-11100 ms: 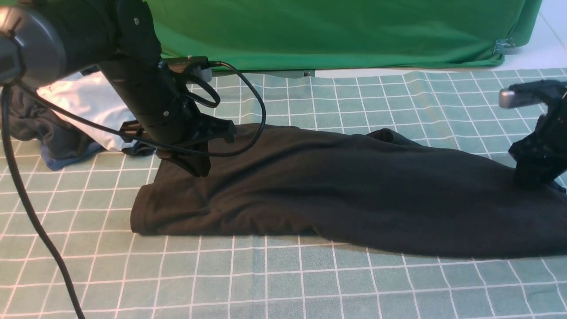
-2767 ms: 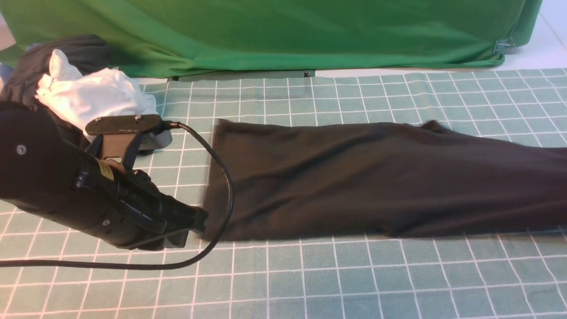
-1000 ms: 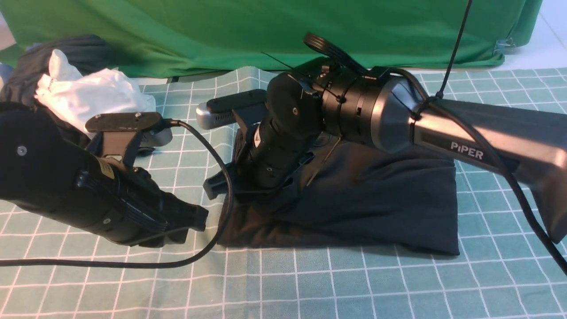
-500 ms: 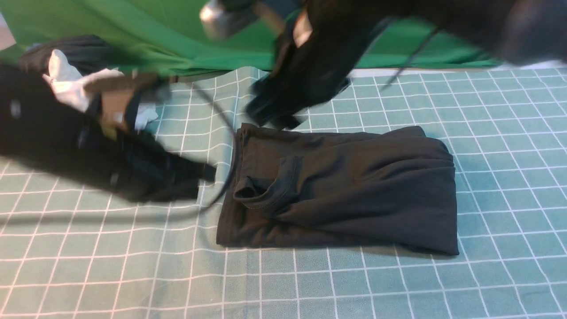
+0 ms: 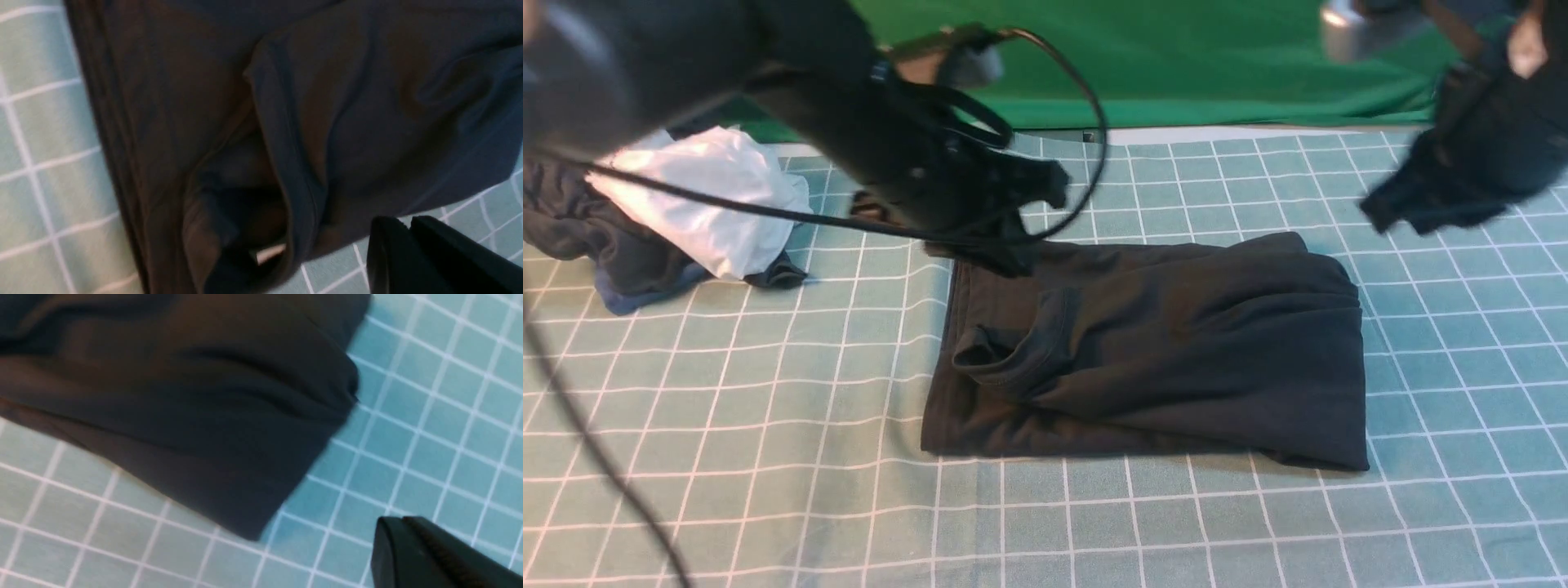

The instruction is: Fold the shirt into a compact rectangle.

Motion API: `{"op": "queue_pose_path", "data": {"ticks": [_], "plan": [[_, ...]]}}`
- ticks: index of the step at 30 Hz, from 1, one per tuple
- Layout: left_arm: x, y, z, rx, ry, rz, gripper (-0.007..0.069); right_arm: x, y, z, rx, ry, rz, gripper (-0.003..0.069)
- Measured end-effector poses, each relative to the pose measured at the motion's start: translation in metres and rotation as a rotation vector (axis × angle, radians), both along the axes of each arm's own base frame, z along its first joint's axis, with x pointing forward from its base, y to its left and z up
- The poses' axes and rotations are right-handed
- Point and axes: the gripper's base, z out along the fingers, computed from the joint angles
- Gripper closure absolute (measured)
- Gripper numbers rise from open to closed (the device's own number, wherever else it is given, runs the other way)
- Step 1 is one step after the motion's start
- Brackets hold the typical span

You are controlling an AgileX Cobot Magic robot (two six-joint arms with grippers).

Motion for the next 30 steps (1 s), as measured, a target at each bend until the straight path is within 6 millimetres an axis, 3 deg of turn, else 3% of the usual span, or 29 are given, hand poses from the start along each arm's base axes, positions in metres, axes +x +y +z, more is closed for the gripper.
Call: {"op": "queue_pose_path", "data": {"ticks": [4,7,8,11,13,17,19,22,25,26,27,28,29,30], "plan": [[0.022,-0.014,-0.031,0.078,0.056,-0.018,0.0487,-0.016,-0.023,-0.005,0.032,-0.026,-0.051,0.0648],[0.036,-0.018,-0.048,0.113,0.066,-0.018,0.0334,-0.022,-0.030,-0.007,0.039,-0.032,-0.067,0.0648],[0.037,-0.018,-0.047,0.112,0.064,-0.018,0.0323,-0.022,-0.030,-0.007,0.038,-0.032,-0.066,0.0648],[0.046,-0.022,-0.061,0.117,0.063,-0.011,0.0138,-0.021,-0.030,-0.007,0.050,-0.043,-0.053,0.0648],[0.050,-0.023,-0.069,0.116,0.062,-0.005,0.0057,-0.020,-0.029,-0.007,0.067,-0.052,-0.053,0.0648],[0.055,-0.027,-0.087,0.106,0.064,-0.028,-0.0020,-0.019,-0.028,-0.006,0.084,-0.067,-0.053,0.0648],[0.056,-0.029,-0.092,0.100,0.067,-0.050,-0.0016,-0.019,-0.028,-0.006,0.086,-0.070,-0.053,0.0648],[0.056,-0.032,-0.097,0.072,0.077,-0.080,0.0068,-0.019,-0.028,-0.006,0.088,-0.072,-0.052,0.0648],[0.056,-0.033,-0.100,0.066,0.083,-0.087,0.0293,-0.018,-0.028,-0.006,0.087,-0.074,-0.050,0.0648],[0.056,-0.033,-0.100,0.066,0.082,-0.087,0.0293,-0.018,-0.028,-0.006,0.087,-0.074,-0.050,0.0648],[0.056,-0.032,-0.099,0.078,0.077,-0.096,0.0470,-0.018,-0.028,-0.006,0.086,-0.075,-0.049,0.0648],[0.056,-0.032,-0.099,0.078,0.077,-0.096,0.0470,-0.018,-0.028,-0.006,0.086,-0.075,-0.049,0.0648],[0.055,-0.031,-0.097,0.094,0.074,-0.107,0.0547,-0.018,-0.028,-0.006,0.084,-0.075,-0.044,0.0648],[0.054,-0.030,-0.095,0.099,0.073,-0.112,0.0577,-0.018,-0.028,-0.006,0.083,-0.076,-0.041,0.0648]]}}
